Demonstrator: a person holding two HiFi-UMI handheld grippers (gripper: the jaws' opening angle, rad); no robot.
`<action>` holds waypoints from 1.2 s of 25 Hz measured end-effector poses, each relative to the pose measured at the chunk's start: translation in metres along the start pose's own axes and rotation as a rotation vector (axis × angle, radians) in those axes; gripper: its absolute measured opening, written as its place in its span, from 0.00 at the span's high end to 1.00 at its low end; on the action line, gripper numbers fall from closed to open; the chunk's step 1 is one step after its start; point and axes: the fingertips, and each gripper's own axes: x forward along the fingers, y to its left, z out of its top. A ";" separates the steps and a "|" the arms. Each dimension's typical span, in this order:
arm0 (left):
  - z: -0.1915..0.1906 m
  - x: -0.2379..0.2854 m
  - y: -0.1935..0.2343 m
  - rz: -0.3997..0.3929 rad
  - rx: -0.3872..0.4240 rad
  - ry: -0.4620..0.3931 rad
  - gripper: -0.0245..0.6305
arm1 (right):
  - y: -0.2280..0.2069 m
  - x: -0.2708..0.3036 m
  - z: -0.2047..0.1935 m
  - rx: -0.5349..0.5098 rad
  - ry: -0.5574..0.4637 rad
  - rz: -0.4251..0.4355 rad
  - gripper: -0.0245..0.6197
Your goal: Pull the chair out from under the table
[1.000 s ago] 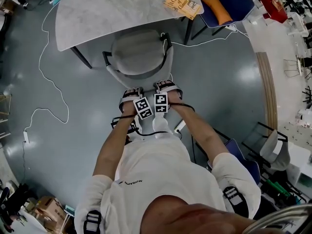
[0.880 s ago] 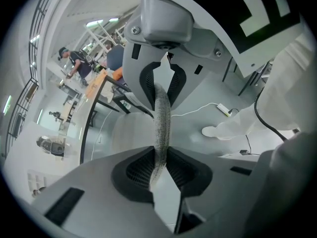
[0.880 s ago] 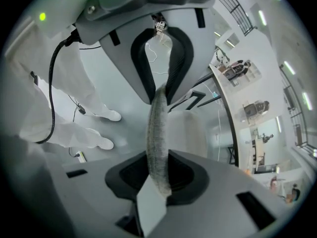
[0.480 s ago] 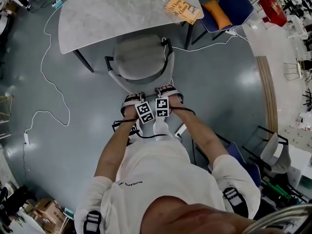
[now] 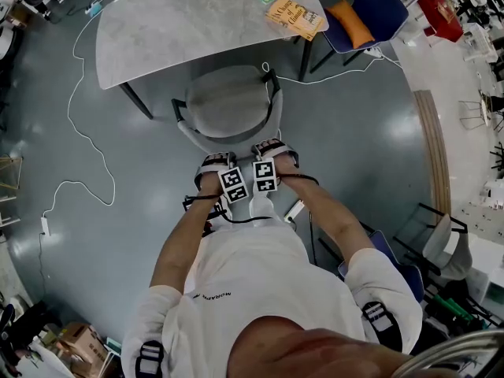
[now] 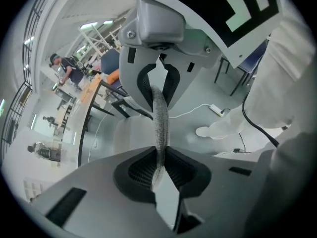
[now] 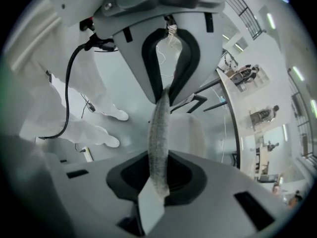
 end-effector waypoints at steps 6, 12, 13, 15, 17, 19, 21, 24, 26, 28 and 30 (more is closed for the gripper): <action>0.003 -0.010 -0.025 -0.021 0.013 -0.014 0.88 | 0.024 -0.010 0.005 -0.005 -0.008 0.018 0.84; 0.002 -0.014 -0.038 -0.043 0.032 -0.016 0.88 | 0.037 -0.013 0.009 0.005 -0.004 0.040 0.84; 0.001 -0.015 -0.040 -0.050 0.028 -0.018 0.88 | 0.039 -0.014 0.010 0.006 -0.004 0.043 0.84; 0.001 -0.016 -0.043 -0.064 0.016 -0.026 0.88 | 0.043 -0.015 0.012 0.008 -0.009 0.050 0.84; 0.001 -0.018 -0.045 -0.074 0.013 -0.031 0.88 | 0.046 -0.017 0.013 0.008 -0.013 0.058 0.84; 0.001 -0.020 -0.049 -0.080 0.015 -0.031 0.88 | 0.050 -0.018 0.015 0.002 -0.014 0.068 0.84; 0.003 -0.022 -0.056 -0.087 0.015 -0.036 0.88 | 0.056 -0.021 0.015 -0.005 -0.013 0.078 0.84; 0.006 -0.025 -0.065 -0.093 0.029 -0.046 0.88 | 0.065 -0.024 0.014 0.008 -0.009 0.092 0.84; 0.007 -0.027 -0.070 -0.097 0.031 -0.045 0.88 | 0.069 -0.026 0.015 0.025 -0.005 0.091 0.84; 0.006 -0.028 -0.072 -0.101 0.023 -0.044 0.88 | 0.071 -0.027 0.016 0.031 0.002 0.087 0.84; 0.005 -0.028 -0.071 -0.103 0.024 -0.040 0.88 | 0.071 -0.027 0.017 0.022 0.007 0.090 0.84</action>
